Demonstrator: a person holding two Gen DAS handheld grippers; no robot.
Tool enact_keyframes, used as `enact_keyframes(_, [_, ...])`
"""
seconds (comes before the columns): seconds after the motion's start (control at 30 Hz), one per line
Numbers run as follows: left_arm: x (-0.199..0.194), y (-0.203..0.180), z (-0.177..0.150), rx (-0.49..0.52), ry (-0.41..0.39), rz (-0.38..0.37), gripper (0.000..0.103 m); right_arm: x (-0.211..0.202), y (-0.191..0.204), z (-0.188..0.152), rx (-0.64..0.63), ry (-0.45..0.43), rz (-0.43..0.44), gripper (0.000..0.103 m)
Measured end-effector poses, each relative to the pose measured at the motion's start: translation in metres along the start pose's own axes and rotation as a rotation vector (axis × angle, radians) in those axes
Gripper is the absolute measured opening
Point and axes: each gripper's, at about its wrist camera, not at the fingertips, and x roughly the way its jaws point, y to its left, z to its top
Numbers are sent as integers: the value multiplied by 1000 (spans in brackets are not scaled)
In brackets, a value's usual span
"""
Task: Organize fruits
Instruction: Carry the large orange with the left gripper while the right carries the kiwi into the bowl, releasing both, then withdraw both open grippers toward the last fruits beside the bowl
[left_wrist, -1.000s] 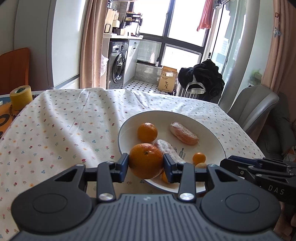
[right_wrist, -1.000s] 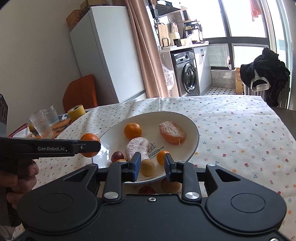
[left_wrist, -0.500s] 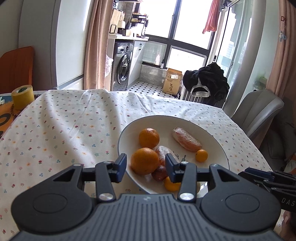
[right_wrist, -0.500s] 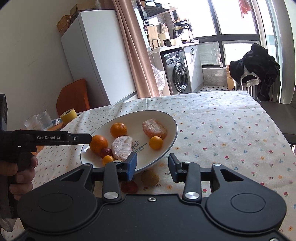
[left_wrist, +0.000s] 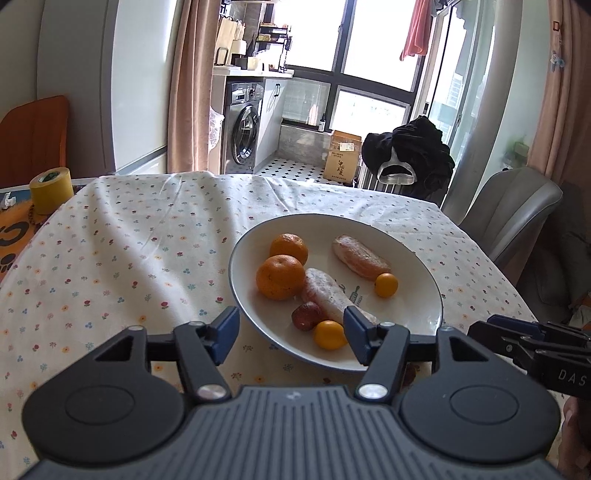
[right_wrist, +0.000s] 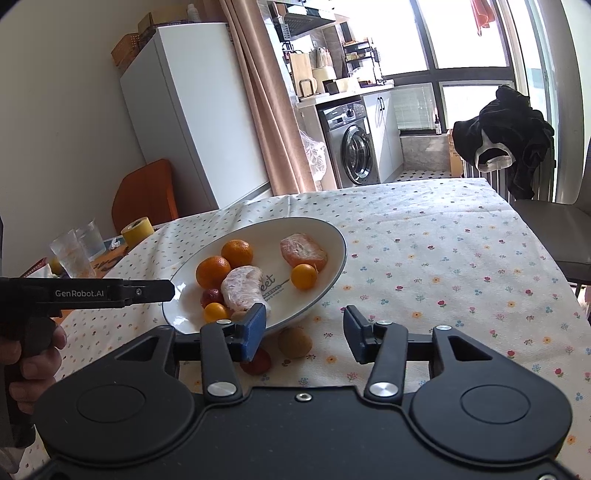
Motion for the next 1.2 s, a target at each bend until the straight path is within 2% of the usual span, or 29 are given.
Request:
enact_keyframes(0.23, [-6, -8, -7, 3, 8, 8, 68, -10, -5, -2, -3, -3, -8, 53])
enact_keyframes(0.4, [-14, -12, -14, 6, 7, 28, 78, -15, -7, -4, -10, -3, -3, 58])
enact_keyframes(0.5, [-17, -16, -17, 5, 14, 36, 81, -18, -9, -5, -14, -8, -1, 64])
enact_keyframes(0.63, [-19, -22, -22, 14, 21, 41, 85, -25, -13, -7, -6, -33, 5, 85])
enact_keyframes(1.0, [-9, -50, -34, 44, 47, -16, 85, -33, -34, -12, 34, -50, -2, 94])
enact_keyframes(1.2, [2, -64, -40, 62, 57, -39, 79, -30, -42, -14, 53, -41, 15, 94])
